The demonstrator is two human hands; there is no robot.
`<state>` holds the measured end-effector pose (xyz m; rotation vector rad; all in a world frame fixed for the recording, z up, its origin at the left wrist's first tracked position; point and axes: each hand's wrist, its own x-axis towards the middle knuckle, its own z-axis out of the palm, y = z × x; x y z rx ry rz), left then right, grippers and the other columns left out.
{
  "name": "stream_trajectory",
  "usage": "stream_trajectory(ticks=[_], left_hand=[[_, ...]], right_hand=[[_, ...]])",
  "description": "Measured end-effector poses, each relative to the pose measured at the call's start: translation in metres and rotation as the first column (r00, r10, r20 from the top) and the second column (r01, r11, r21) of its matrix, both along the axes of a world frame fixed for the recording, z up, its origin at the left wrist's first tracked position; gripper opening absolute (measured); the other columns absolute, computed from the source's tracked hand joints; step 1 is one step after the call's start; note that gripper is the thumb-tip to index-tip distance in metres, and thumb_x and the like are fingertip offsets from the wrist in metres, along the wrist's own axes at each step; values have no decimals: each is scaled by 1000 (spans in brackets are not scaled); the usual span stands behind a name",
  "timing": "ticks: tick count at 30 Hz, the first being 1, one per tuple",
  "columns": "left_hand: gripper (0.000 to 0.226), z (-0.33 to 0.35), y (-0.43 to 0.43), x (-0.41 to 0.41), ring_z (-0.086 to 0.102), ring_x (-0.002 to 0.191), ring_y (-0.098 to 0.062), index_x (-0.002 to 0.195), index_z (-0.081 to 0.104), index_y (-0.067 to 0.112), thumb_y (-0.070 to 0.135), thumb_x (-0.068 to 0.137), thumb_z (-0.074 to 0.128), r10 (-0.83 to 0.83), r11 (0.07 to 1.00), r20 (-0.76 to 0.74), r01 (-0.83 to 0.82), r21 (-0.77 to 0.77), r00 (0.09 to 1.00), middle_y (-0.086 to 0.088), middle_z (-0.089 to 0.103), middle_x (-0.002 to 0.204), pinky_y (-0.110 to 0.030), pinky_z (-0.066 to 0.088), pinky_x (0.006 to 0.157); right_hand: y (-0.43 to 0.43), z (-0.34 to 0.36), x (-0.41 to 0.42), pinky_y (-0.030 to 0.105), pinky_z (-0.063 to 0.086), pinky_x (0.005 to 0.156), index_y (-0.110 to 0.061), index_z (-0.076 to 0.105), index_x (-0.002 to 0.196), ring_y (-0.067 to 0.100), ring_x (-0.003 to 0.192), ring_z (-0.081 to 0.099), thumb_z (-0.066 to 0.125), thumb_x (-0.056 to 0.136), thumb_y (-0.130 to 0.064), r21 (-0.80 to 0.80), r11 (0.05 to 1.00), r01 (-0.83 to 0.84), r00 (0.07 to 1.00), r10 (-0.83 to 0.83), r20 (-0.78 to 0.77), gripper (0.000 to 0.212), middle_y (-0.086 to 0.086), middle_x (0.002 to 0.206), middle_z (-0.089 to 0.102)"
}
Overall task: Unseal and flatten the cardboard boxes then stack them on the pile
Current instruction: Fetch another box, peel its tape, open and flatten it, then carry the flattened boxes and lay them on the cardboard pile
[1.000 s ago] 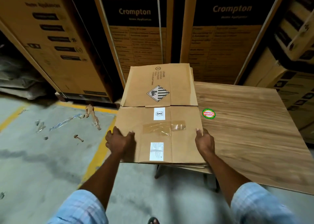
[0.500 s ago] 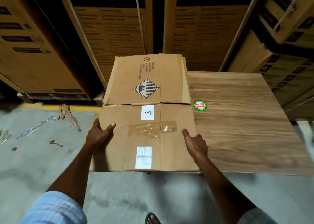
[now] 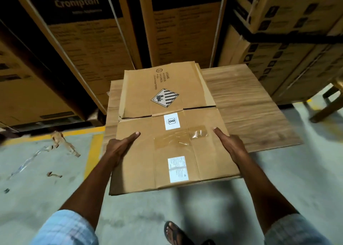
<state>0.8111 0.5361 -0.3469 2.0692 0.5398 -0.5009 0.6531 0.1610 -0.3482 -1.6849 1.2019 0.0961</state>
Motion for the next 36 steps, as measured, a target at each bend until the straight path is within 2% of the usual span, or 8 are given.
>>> stream_trajectory(ticks=[3, 6, 13, 16, 20, 23, 28, 36], left_hand=[[75, 17, -30, -26, 56, 73, -23, 78, 56, 9, 72, 53, 89, -99, 995, 10, 99, 22, 995, -7, 61, 84, -37, 49, 77], [72, 27, -63, -47, 54, 67, -20, 73, 57, 8, 69, 56, 89, -221, 975, 28, 220, 17, 975, -4, 58, 75, -36, 47, 74], [106, 36, -122, -45, 68, 95, -30, 98, 76, 11, 94, 33, 77, -563, 826, 45, 563, -1, 825, -10, 74, 103, -44, 56, 92], [97, 46, -142, -42, 73, 90, -25, 97, 78, 15, 91, 37, 80, -706, 700, 73, 710, -78, 704, -1, 77, 94, -45, 59, 90], [96, 67, -187, -54, 70, 72, -25, 78, 75, 10, 92, 27, 80, -808, 579, 101, 814, -41, 580, -5, 73, 76, -36, 55, 67], [116, 77, -237, -71, 74, 91, -28, 94, 75, 3, 91, 20, 81, -853, 499, 140, 865, -60, 502, -13, 77, 96, -38, 58, 78], [100, 117, -303, -148, 69, 88, -26, 90, 70, 8, 85, 28, 86, -928, 284, 219, 953, -103, 300, -5, 71, 93, -36, 56, 81], [98, 139, -397, -285, 74, 83, -25, 89, 77, 15, 86, 22, 87, -940, -33, 341, 982, -187, 33, -1, 78, 88, -45, 62, 84]], right_hand=[[-9, 4, -58, 44, 50, 104, -10, 63, 134, 33, 118, 62, 61, 50, -98, 12, 997, 83, 996, -83, 14, 122, 11, 134, 66], [-12, 20, -112, 39, 48, 99, -9, 60, 138, 36, 121, 60, 63, 75, -80, -1, 987, 158, 987, -158, 25, 95, 13, 136, 62], [-3, 60, -207, 46, 54, 95, -8, 70, 117, 37, 104, 67, 58, 71, -87, -143, 915, 376, 923, -384, -29, 92, 17, 119, 71], [21, 74, -246, 43, 56, 90, -10, 73, 106, 34, 97, 69, 61, 66, -88, -152, 835, 529, 845, -535, 1, 89, 14, 112, 72], [60, 90, -299, 44, 58, 88, -14, 68, 84, 32, 89, 70, 69, 69, -81, -149, 679, 719, 693, -716, 82, 69, 13, 105, 72], [80, 105, -337, 44, 59, 88, -6, 73, 97, 31, 92, 72, 70, 62, -84, -153, 549, 821, 568, -813, 130, 86, 14, 109, 74], [106, 131, -407, 38, 58, 78, -6, 72, 105, 29, 89, 71, 71, 64, -82, -162, 321, 933, 351, -910, 219, 87, 11, 104, 72], [160, 168, -511, 46, 59, 91, -5, 72, 111, 31, 95, 71, 67, 51, -92, -175, -74, 982, -12, -943, 332, 106, 10, 109, 74]])
